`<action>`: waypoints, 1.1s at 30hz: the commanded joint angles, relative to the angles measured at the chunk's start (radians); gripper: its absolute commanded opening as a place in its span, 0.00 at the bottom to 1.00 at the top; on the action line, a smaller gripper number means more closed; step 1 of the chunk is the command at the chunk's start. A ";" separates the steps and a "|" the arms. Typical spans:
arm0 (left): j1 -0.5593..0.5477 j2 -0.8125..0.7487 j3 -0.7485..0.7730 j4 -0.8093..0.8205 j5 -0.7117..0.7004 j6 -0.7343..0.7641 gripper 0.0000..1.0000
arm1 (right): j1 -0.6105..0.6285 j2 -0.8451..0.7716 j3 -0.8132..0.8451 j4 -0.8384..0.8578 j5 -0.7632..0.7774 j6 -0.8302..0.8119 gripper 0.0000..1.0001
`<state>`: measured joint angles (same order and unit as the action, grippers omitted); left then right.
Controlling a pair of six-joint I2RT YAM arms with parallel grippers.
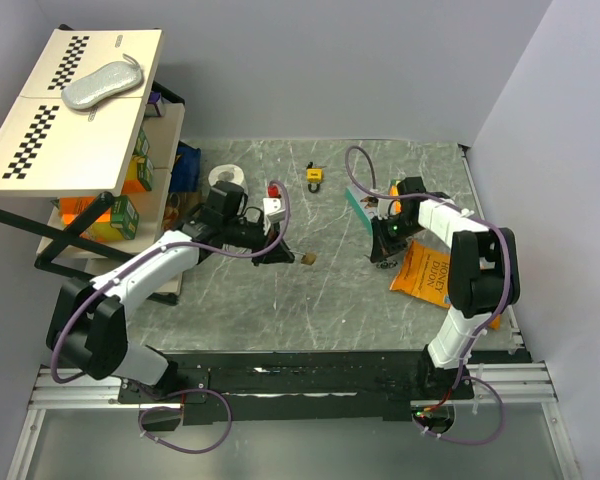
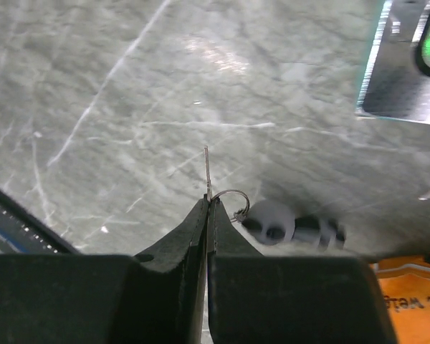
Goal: Lock with the key
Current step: Place the key at the center of the board, then place the lock at the center of the board.
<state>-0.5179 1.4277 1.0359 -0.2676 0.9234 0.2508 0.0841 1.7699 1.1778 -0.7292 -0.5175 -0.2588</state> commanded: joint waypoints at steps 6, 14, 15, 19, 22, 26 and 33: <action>-0.013 0.048 0.012 0.011 0.020 0.045 0.01 | -0.010 0.016 0.026 0.046 0.054 0.067 0.18; -0.014 0.083 0.019 0.033 0.037 -0.005 0.01 | -0.010 -0.022 0.046 0.028 0.008 0.078 0.49; -0.016 0.098 0.029 0.037 0.041 -0.033 0.01 | -0.009 -0.039 0.048 0.028 -0.018 0.067 0.49; -0.021 0.146 0.062 0.045 0.068 -0.105 0.01 | -0.007 -0.177 0.002 0.071 -0.171 -0.008 0.61; -0.022 0.194 0.099 0.051 0.078 -0.174 0.01 | -0.006 -0.318 -0.082 0.163 -0.260 -0.069 0.75; -0.022 0.261 0.167 0.027 0.112 -0.289 0.01 | 0.022 -0.514 -0.200 0.295 -0.311 -0.140 0.95; -0.028 0.349 0.257 -0.027 0.184 -0.418 0.01 | 0.238 -0.690 -0.351 0.427 -0.193 -0.279 0.95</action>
<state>-0.5365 1.7542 1.2293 -0.2668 1.0172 -0.0750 0.2153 1.1439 0.8989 -0.4206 -0.7509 -0.4202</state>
